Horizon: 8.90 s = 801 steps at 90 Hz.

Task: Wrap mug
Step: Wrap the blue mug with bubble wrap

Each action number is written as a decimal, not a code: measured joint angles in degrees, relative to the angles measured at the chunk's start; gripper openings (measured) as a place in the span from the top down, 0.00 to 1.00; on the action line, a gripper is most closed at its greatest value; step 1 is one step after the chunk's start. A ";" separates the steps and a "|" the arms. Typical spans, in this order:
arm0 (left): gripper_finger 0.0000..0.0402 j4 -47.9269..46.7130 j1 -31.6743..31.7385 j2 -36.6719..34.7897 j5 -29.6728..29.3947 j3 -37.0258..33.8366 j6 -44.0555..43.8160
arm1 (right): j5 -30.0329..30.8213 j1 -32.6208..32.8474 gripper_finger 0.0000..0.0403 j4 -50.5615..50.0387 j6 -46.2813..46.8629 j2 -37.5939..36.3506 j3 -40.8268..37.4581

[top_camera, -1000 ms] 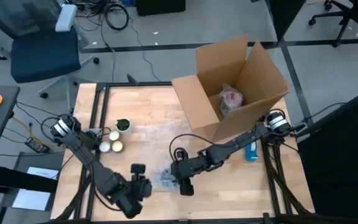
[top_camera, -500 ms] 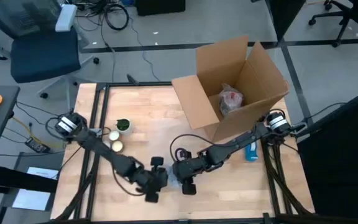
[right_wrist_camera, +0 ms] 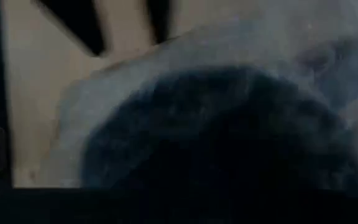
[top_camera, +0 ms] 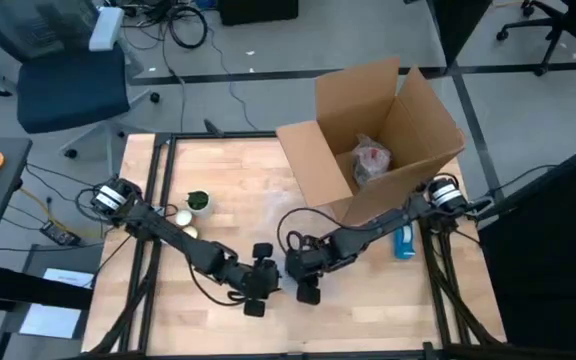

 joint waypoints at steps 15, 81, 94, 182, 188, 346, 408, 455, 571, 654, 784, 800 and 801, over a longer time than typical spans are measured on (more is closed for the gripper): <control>0.68 3.71 0.04 2.91 -1.14 0.02 0.06 | -0.76 0.31 0.77 2.35 -1.30 0.11 -0.09; 0.68 -18.39 -0.08 8.13 5.12 10.84 2.08 | -5.43 2.89 0.77 5.21 -11.08 0.07 -0.02; 0.68 -30.83 -1.50 6.01 1.99 14.58 -1.21 | -5.42 3.44 0.77 4.52 -12.98 0.07 0.02; 0.81 19.16 17.22 6.05 5.52 -11.78 4.32 | -6.09 5.27 0.86 -1.02 -27.73 0.09 -0.04; 0.81 17.81 18.17 6.37 4.49 -11.90 5.31 | -6.73 5.19 0.86 -0.99 -29.04 0.11 -0.04; 0.81 21.68 0.17 6.03 4.82 -8.46 -14.65 | -6.59 1.41 0.87 -1.39 -26.78 0.11 -0.04; 0.81 28.98 8.35 9.19 5.29 -8.44 -6.09 | -6.23 0.25 0.99 -9.77 -28.37 0.11 5.68; 0.81 25.71 8.31 8.53 7.64 -8.39 -6.51 | -2.10 1.42 1.00 -24.05 -28.45 -0.50 18.49; 0.81 1.87 4.52 -24.56 -5.53 -8.35 2.80 | 1.90 1.19 1.00 -25.91 -29.88 -0.20 15.59; 0.81 2.09 4.28 -17.89 -5.76 -8.39 -1.36 | 2.00 2.12 1.00 -17.56 -32.59 0.03 11.20; 0.81 4.39 -12.33 -5.76 -10.20 -8.39 -19.87 | 11.08 9.34 1.00 -11.71 -10.74 0.04 5.95; 0.81 2.92 -12.33 -5.76 -11.29 -8.39 -19.65 | 11.19 8.21 1.00 -2.65 -14.89 0.04 5.95; 0.81 2.79 -12.33 -5.76 -11.28 -8.39 -19.67 | 11.18 8.20 1.00 -2.39 -15.23 0.04 5.95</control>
